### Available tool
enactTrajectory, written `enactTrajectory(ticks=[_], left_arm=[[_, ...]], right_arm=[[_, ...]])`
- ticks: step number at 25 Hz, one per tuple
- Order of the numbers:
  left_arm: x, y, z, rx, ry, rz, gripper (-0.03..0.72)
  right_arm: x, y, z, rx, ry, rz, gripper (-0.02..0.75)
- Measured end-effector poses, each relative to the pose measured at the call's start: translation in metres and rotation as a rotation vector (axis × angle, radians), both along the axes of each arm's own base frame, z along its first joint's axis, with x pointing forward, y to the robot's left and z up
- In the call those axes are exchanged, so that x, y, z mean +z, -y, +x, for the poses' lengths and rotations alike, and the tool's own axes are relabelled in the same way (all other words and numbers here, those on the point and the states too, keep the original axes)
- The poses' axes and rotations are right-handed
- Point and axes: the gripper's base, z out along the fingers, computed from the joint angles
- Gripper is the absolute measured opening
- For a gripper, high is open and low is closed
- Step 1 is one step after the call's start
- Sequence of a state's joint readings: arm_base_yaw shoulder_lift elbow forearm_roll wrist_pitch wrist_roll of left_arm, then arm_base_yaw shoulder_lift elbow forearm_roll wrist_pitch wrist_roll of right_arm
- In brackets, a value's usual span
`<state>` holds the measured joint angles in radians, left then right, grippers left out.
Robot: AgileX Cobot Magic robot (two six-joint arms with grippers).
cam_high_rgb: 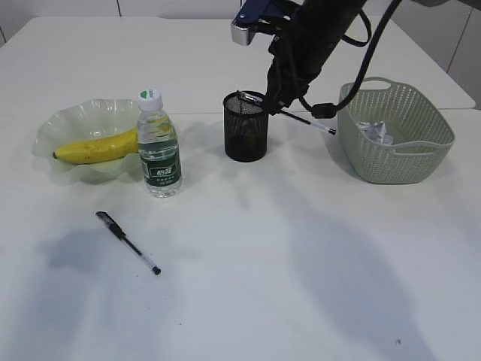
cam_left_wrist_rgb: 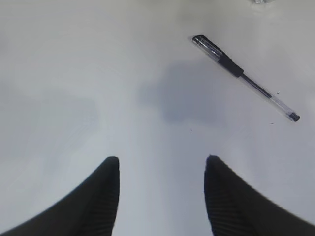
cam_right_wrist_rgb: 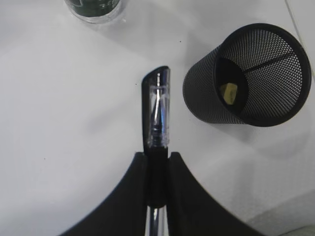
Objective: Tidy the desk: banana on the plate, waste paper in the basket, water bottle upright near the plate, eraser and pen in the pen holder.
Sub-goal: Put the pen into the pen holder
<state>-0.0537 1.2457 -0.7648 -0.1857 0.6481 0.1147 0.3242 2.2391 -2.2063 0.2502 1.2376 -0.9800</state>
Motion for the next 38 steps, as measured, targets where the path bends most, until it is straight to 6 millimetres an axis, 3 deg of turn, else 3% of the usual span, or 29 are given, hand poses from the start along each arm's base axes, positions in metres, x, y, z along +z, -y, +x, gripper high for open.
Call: enactTrajectory(ticks=[6, 13, 30, 38], left_arm=[[0.0, 0.001, -0.001, 0.006, -0.013, -0.02, 0.384], [0.0, 0.002, -0.001, 0.011, -0.016, -0.034, 0.374], [-0.001, 0.002, -0.003, 0.008, -0.034, -0.036, 0.368], [-0.002, 0.003, -0.004, 0.005, -0.051, -0.036, 0.363]], right_arm=[[0.003, 0.013, 0.007, -0.003, 0.013, 0.087, 0.049], [0.011, 0.005, 0.017, -0.004, 0.125, 0.214, 0.048], [-0.027, -0.021, 0.055, 0.0, 0.331, 0.556, 0.048], [-0.036, -0.019, 0.067, -0.055, 0.42, 0.599, 0.048]])
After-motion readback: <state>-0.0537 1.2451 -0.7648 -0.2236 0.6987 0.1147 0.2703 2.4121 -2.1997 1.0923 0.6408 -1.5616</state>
